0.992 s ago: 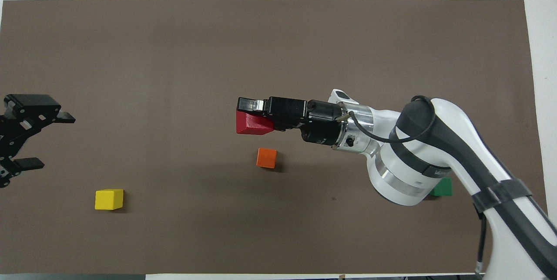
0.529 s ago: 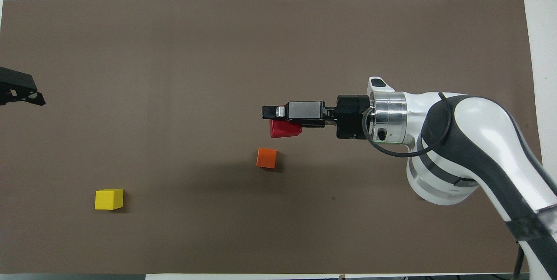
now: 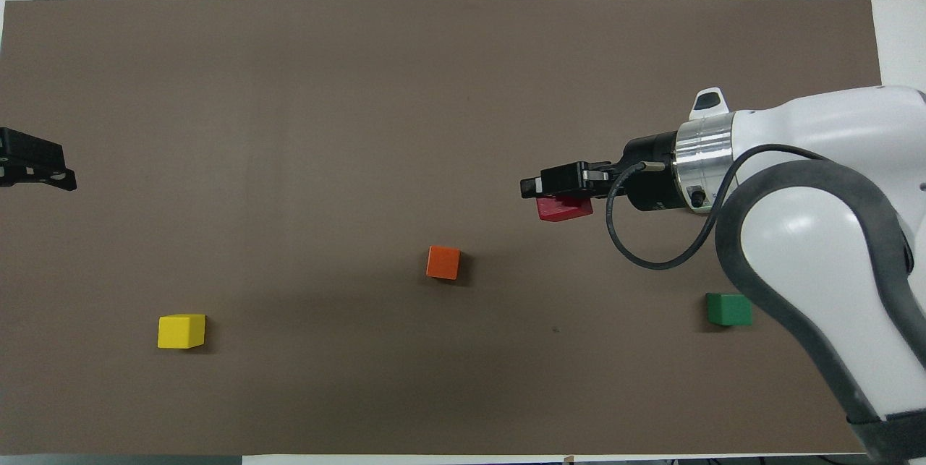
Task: Transfer red block to right arm and stack on blue block
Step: 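Carry the red cube toward the blue cube while the left gripper retracts, then lower the red cube onto the blue cube with the right gripper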
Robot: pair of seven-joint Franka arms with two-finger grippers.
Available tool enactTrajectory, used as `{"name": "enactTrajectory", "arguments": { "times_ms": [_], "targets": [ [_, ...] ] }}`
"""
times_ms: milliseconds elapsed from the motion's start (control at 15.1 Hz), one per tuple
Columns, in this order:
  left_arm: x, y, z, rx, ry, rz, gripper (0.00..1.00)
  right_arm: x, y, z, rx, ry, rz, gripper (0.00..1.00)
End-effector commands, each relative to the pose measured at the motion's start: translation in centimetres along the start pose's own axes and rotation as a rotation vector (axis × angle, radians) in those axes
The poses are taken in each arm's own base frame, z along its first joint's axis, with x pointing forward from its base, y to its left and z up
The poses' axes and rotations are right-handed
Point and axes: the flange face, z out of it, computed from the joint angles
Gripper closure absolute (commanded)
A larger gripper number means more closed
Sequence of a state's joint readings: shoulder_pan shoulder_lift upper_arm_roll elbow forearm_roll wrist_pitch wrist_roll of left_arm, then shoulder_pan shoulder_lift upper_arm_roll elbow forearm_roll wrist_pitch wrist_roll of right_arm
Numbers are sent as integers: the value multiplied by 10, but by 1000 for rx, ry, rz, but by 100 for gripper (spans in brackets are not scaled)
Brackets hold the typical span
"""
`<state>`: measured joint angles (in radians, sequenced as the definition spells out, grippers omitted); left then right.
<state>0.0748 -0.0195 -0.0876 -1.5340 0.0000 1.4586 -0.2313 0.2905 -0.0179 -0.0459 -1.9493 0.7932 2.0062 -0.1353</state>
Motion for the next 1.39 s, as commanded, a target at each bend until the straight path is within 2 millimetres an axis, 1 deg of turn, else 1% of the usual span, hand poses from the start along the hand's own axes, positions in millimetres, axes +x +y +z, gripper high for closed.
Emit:
{"name": "enactTrajectory", "arguments": {
  "times_ms": [0,66,198,265,463,529,595,661,728,860,926,992,1125,1191,1323],
  "targets": [
    [12,7,14,9,-25,66,0,1,21,-25,-170,-13,21,100],
    [8,13,13,11,-45,126,0,2,31,-30,-261,-18,17,100],
    [-5,10,9,17,-79,141,0,0,52,-38,-437,-41,10,100],
    [-5,8,10,16,-76,140,0,-2,65,-44,-494,-54,30,100],
    [-9,17,6,16,-62,146,0,-4,98,-57,-636,-74,69,100],
    [-14,18,0,17,-51,150,0,-4,109,-57,-688,-73,90,100],
    [-18,17,-5,14,-42,150,0,-5,124,-59,-730,-68,120,100],
    [-23,15,-11,13,-33,147,0,-7,142,-61,-770,-61,130,100],
    [-27,12,-15,12,-28,144,0,-6,156,-61,-787,-31,127,100],
    [-32,9,-21,11,-19,141,0,-3,181,-50,-809,-4,139,100],
    [-35,9,-26,9,-7,141,0,0,192,-50,-823,15,141,100],
    [-42,7,-36,6,14,141,0,2,203,-45,-832,23,141,100],
    [-70,1,-69,-4,82,140,0,6,218,-32,-836,47,155,100],
    [-78,2,-72,-4,92,146,0,8,222,-26,-837,62,173,100],
    [-75,1,-64,-2,100,158,0,14,231,-14,-849,92,194,100]
  ]
}}
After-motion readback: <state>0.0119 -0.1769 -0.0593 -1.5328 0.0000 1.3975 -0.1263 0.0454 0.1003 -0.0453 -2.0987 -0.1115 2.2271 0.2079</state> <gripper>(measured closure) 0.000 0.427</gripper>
